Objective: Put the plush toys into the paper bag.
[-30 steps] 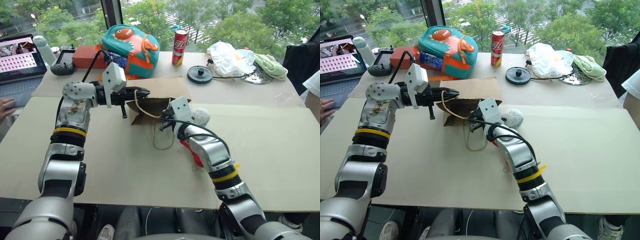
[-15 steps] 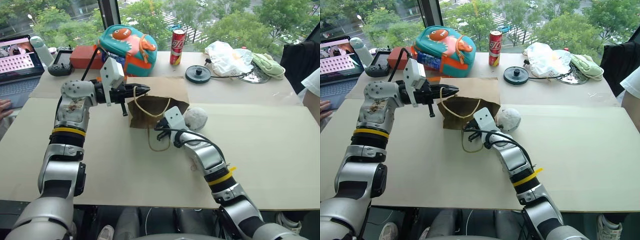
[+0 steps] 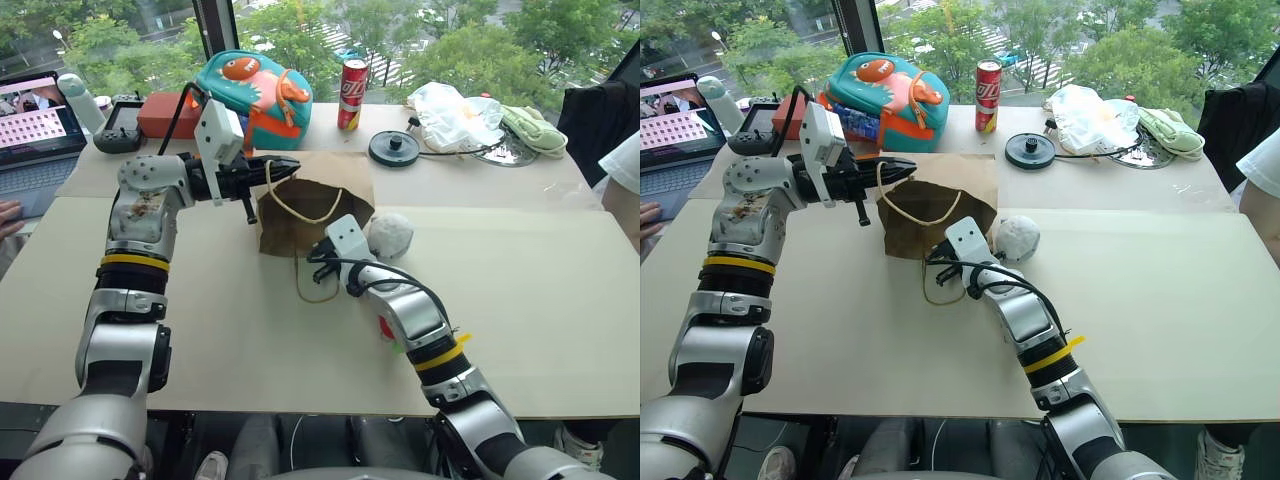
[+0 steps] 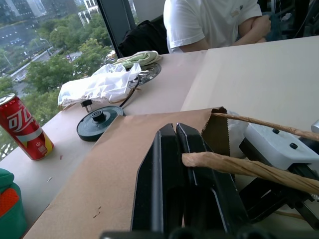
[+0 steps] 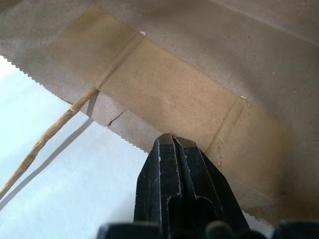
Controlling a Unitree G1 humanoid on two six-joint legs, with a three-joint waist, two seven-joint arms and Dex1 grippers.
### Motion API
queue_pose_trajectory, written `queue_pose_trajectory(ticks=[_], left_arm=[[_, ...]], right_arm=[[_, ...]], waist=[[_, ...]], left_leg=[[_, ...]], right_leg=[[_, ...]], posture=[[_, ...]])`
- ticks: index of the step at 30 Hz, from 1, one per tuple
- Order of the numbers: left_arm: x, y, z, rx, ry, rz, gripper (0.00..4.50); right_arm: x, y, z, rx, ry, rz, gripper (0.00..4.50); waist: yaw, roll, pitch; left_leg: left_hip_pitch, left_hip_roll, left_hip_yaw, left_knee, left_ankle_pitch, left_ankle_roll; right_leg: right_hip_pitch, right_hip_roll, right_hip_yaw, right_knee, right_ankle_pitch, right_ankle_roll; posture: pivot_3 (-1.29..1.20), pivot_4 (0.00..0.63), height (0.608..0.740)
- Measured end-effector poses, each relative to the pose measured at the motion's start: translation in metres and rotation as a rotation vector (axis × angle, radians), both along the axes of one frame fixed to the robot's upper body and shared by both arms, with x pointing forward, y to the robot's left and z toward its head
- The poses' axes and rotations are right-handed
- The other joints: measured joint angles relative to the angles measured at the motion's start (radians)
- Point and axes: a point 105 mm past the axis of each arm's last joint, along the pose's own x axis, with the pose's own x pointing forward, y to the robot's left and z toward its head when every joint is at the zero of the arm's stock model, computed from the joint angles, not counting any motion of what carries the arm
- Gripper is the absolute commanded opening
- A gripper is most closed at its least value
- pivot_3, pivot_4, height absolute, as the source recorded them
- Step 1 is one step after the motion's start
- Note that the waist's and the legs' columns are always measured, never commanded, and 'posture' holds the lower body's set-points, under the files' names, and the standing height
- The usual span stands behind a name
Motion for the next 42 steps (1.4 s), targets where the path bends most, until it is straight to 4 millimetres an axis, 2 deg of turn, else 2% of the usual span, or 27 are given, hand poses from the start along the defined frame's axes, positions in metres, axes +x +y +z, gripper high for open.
queue_pose_trajectory(ticks=[5, 11, 14, 17, 20, 22, 25, 28, 33, 38, 41, 42], left_arm=[[-0.001, 0.001, -0.006, -0.004, 0.02, 0.01, 0.0], [-0.001, 0.003, -0.009, -0.009, 0.037, 0.022, 0.0], [-0.001, 0.005, -0.01, -0.01, 0.041, 0.027, 0.0], [-0.001, 0.005, -0.011, -0.01, 0.043, 0.027, 0.0], [-0.001, 0.005, -0.011, -0.01, 0.041, 0.027, 0.0], [-0.001, 0.006, -0.011, -0.011, 0.041, 0.03, 0.0], [-0.001, 0.006, -0.01, -0.011, 0.04, 0.029, 0.0], [-0.001, 0.005, -0.01, -0.01, 0.037, 0.027, 0.0], [-0.002, 0.005, -0.008, -0.011, 0.031, 0.025, 0.0], [-0.002, 0.005, -0.008, -0.012, 0.031, 0.026, 0.0], [-0.002, 0.005, -0.008, -0.012, 0.031, 0.026, 0.0], [-0.002, 0.005, -0.008, -0.012, 0.031, 0.026, 0.0]], right_arm=[[-0.002, -0.007, 0.013, 0.055, -0.028, 0.002, 0.1], [-0.03, -0.011, 0.053, 0.201, -0.083, 0.117, 0.1], [-0.042, -0.02, 0.065, 0.233, -0.083, 0.138, 0.1], [-0.04, -0.036, 0.071, 0.239, -0.083, 0.093, 0.79], [-0.029, -0.072, 0.072, 0.228, -0.075, -0.052, 1.83], [-0.023, -0.089, 0.073, 0.22, -0.076, -0.119, 2.48], [-0.015, -0.103, 0.07, 0.204, -0.062, -0.18, 3.51], [-0.007, -0.116, 0.058, 0.152, -0.026, -0.233, 4.49], [-0.003, -0.115, 0.031, 0.068, 0.048, -0.248, 4.49], [0.003, -0.113, 0.024, 0.077, 0.062, -0.266, 4.49], [0.005, -0.11, 0.024, 0.086, 0.065, -0.264, 3.76], [0.005, -0.109, 0.024, 0.089, 0.065, -0.262, 3.4]], waist=[[0.0, 0.0, 0.0], [0.001, 0.0, 0.0], [0.002, 0.0, 0.0], [0.002, 0.0, 0.0], [0.003, 0.0, 0.0], [0.004, 0.0, 0.0], [0.0, 0.0, 0.0], [0.001, 0.0, 0.0], [0.0, 0.0, 0.0], [0.001, 0.0, 0.0], [0.002, 0.0, 0.0], [0.002, 0.0, 0.0]], left_leg=[[-0.001, 0.0, 0.0, 0.0, 0.0, 0.0], [-0.002, 0.0, -0.001, 0.0, 0.0, 0.0], [-0.002, 0.0, -0.001, 0.0, 0.0, 0.0], [-0.001, 0.0, -0.001, 0.0, 0.0, 0.0], [-0.001, 0.0, -0.001, 0.0, 0.0, 0.0], [-0.001, 0.0, -0.001, 0.0, 0.0, 0.0], [-0.001, 0.0, -0.001, -0.001, 0.0, 0.0], [-0.001, 0.0, -0.001, -0.001, 0.0, 0.0], [-0.001, 0.0, -0.001, -0.001, 0.0, 0.0], [-0.001, -0.001, -0.001, -0.001, 0.0, 0.0], [-0.001, -0.001, -0.001, -0.001, 0.0, 0.0], [-0.001, -0.001, -0.001, -0.001, 0.0, 0.0]], right_leg=[[0.0, 0.0, 0.0, 0.0, 0.0, 0.0], [0.0, 0.0, -0.001, 0.0, 0.0, 0.0], [0.0, 0.0, -0.001, -0.002, 0.0, 0.0], [0.0, 0.0, 0.0, -0.005, 0.0, 0.0], [0.0, 0.0, 0.0, -0.005, 0.0, 0.0], [0.0, 0.0, 0.0, -0.005, 0.0, 0.0], [0.0, 0.0, 0.0, -0.005, 0.0, 0.0], [0.0, 0.0, 0.0, -0.005, 0.0, 0.0], [0.0, 0.0, 0.0, -0.006, 0.0, 0.0], [0.0, 0.0, 0.0, -0.006, 0.0, 0.0], [0.0, 0.0, 0.0, -0.006, 0.0, 0.0], [0.0, 0.0, 0.0, -0.006, 0.0, 0.0]], posture=[[0.0, 0.15, 0.728], [0.0, 0.15, 0.728], [0.0, 0.15, 0.728], [0.0, 0.15, 0.728], [0.0, 0.15, 0.728], [0.0, 0.15, 0.728], [0.0, 0.15, 0.728], [0.0, 0.15, 0.728], [0.0, 0.15, 0.728], [0.0, 0.15, 0.728], [0.0, 0.15, 0.728], [0.0, 0.15, 0.728]])
